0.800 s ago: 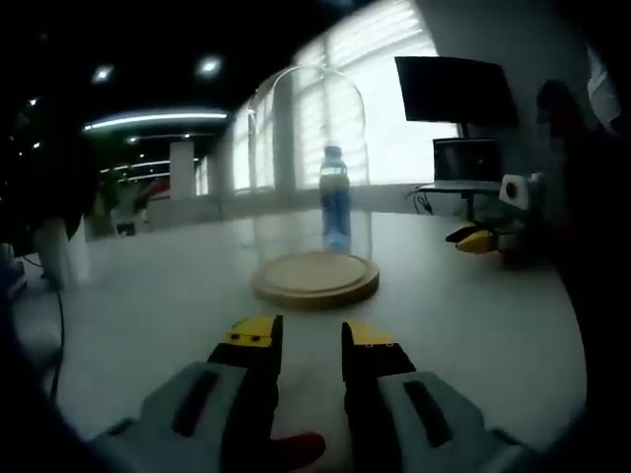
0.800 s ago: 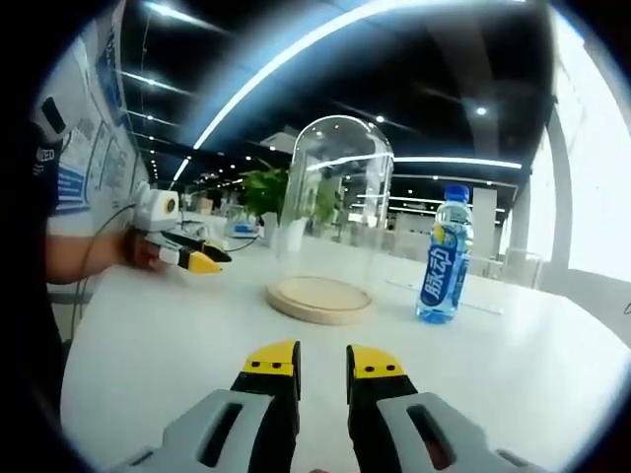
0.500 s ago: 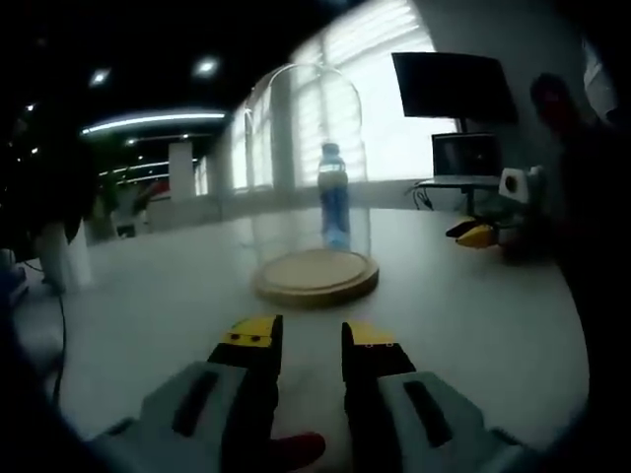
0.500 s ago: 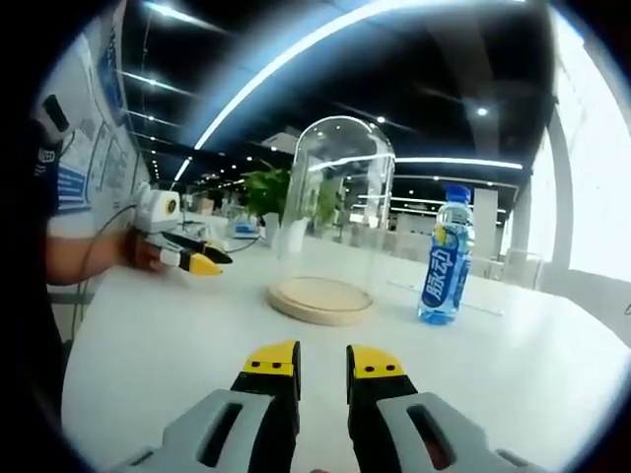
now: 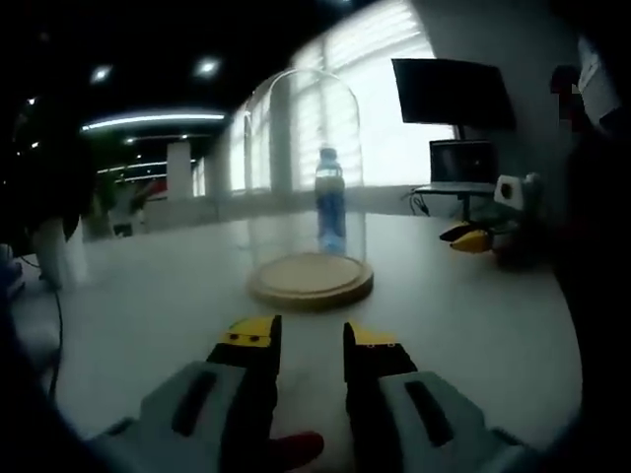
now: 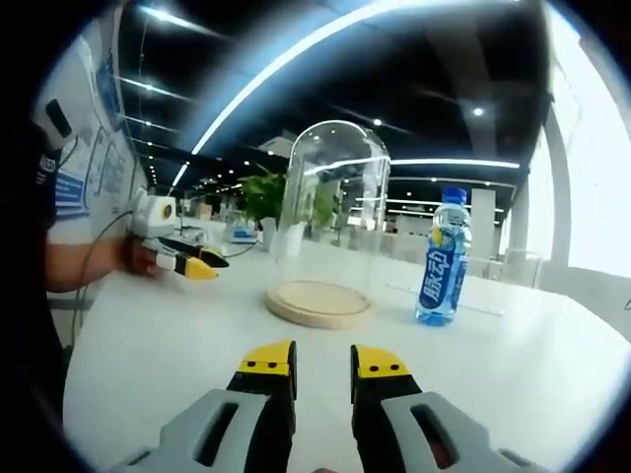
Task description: Open the cover put in the Mizone put the cover back on
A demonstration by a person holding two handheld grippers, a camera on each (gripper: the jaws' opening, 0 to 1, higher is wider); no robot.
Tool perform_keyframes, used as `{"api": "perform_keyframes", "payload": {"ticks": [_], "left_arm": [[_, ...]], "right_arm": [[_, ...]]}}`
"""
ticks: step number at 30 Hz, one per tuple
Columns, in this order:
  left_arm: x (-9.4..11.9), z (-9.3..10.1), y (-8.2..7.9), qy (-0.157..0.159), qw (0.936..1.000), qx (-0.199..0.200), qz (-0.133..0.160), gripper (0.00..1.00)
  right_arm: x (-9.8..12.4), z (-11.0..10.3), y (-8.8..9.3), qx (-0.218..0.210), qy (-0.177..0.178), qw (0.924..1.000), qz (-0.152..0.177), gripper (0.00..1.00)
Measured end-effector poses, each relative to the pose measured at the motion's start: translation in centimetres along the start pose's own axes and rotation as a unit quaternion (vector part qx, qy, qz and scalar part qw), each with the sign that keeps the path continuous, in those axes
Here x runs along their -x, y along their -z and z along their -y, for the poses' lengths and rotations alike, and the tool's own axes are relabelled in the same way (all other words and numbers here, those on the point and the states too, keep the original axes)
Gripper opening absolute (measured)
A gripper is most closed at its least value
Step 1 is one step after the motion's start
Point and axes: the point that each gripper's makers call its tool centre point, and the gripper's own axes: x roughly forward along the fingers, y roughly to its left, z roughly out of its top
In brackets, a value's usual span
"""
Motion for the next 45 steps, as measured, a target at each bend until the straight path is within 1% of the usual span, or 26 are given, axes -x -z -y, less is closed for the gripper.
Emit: {"api": "perform_keyframes", "payload": {"ticks": [18,27,32,36,40,43,45], "left_arm": [[-0.03,-0.18,0.08,-0.003,1.0,0.001,-0.002,0.2],[0.09,-0.3,-0.15,-0.003,0.9999,0.011,0.005,0.2],[0.02,-0.24,-0.09,-0.002,0.9999,0.011,0.003,0.2],[0.09,-0.37,-0.14,-0.005,0.9999,0.014,0.004,0.2],[-0.05,-0.17,0.05,-0.005,1.0,0.004,-0.001,0.2],[-0.14,-0.1,0.27,-0.003,1.0,0.001,-0.007,0.21],[-0.09,-0.17,0.15,-0.004,1.0,0.004,-0.004,0.21]], "right_arm": [[-0.02,-0.25,0.07,0.005,-0.004,1.0,-0.002,0.15],[0.01,-0.33,0.04,0.009,-0.004,0.9999,-0.002,0.15],[0.07,-0.04,-0.03,0.001,0.0,1.0,0.0,0.16],[0.01,0.01,-0.02,0.004,0.001,1.0,0.0,0.16],[0.16,0.52,-0.15,-0.012,0.009,0.9999,0.005,0.16],[0.1,0.41,-0.02,-0.003,0.012,0.9999,0.001,0.16],[0.09,0.35,-0.01,0.001,0.011,0.9999,0.0,0.16]]}}
